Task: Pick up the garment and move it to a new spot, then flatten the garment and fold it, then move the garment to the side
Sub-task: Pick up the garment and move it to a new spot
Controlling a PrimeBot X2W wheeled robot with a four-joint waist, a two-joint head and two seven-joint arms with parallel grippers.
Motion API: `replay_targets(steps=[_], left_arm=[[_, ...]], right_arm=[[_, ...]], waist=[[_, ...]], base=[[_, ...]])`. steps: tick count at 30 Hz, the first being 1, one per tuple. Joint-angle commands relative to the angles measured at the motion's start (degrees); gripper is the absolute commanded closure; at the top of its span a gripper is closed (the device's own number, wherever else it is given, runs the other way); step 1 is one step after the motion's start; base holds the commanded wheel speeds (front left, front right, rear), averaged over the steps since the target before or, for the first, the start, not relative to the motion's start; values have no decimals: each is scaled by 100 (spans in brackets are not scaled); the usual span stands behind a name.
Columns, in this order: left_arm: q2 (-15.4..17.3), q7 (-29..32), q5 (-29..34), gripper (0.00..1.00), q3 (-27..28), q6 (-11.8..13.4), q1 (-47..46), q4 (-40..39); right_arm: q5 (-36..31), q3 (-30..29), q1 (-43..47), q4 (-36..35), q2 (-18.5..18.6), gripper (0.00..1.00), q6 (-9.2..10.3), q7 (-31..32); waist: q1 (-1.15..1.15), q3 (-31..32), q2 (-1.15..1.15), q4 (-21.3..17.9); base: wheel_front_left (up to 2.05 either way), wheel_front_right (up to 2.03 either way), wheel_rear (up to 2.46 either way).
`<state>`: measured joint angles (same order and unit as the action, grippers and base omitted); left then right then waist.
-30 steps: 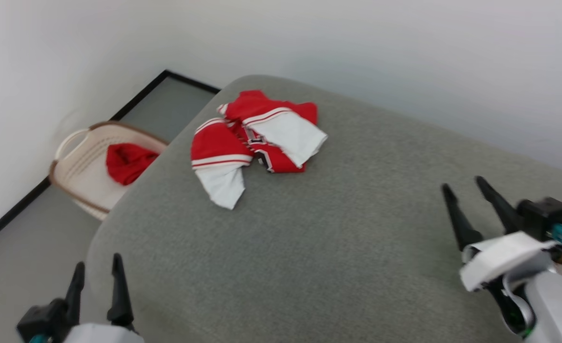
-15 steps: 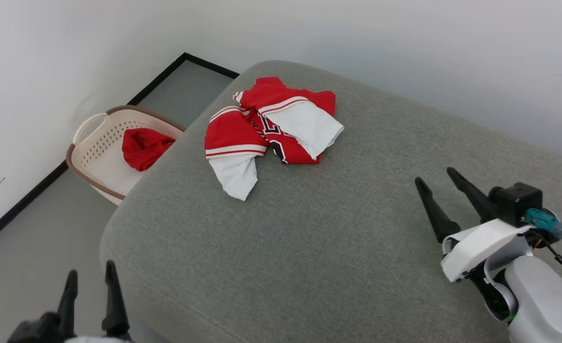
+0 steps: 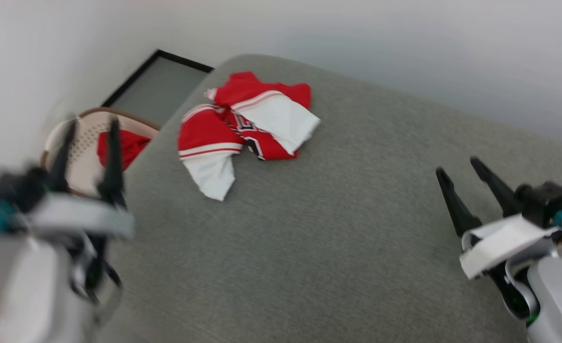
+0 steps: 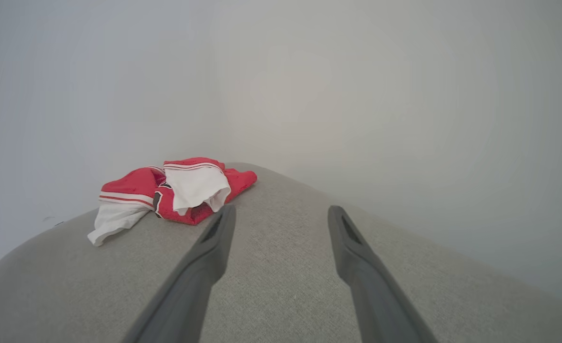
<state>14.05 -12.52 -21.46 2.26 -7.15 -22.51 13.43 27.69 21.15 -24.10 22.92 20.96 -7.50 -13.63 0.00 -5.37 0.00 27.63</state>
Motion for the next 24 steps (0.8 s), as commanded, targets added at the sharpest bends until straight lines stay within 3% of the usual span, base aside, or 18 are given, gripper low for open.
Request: replay_targets(steps=[1, 7, 13, 17, 24], left_arm=[[204, -25, -38, 0, -25, -26, -399, 154], [651, 24, -1220, 0, -99, -40, -2045, 1314], [1249, 273, -1167, 0, -770, -38, -3245, 2928], [1419, 977, -1266, 0, -1337, -38, -3776, 3862], [1408, 2830, -2053, 0, -1763, -30, -4230, 4886]], right_arm=[[-62, 0, -143, -139, -22, 0, 2, 74], [-255, -20, -538, -694, -37, 0, 2, 365], [-349, -57, -866, -1072, -88, 0, 2, 495], [-425, -49, -1013, -1213, -136, 0, 2, 519], [-496, -16, -1119, -1336, -165, 0, 2, 521]], waist=[[0, -622, 0, -649], [0, -1250, 0, -1283], [0, -1813, 0, -1698], [0, -2114, 0, -1858], [0, -2394, 0, -1980]], base=[[0, 0, 0], [0, 0, 0], [0, 0, 0], [0, 0, 0], [0, 0, 0]])
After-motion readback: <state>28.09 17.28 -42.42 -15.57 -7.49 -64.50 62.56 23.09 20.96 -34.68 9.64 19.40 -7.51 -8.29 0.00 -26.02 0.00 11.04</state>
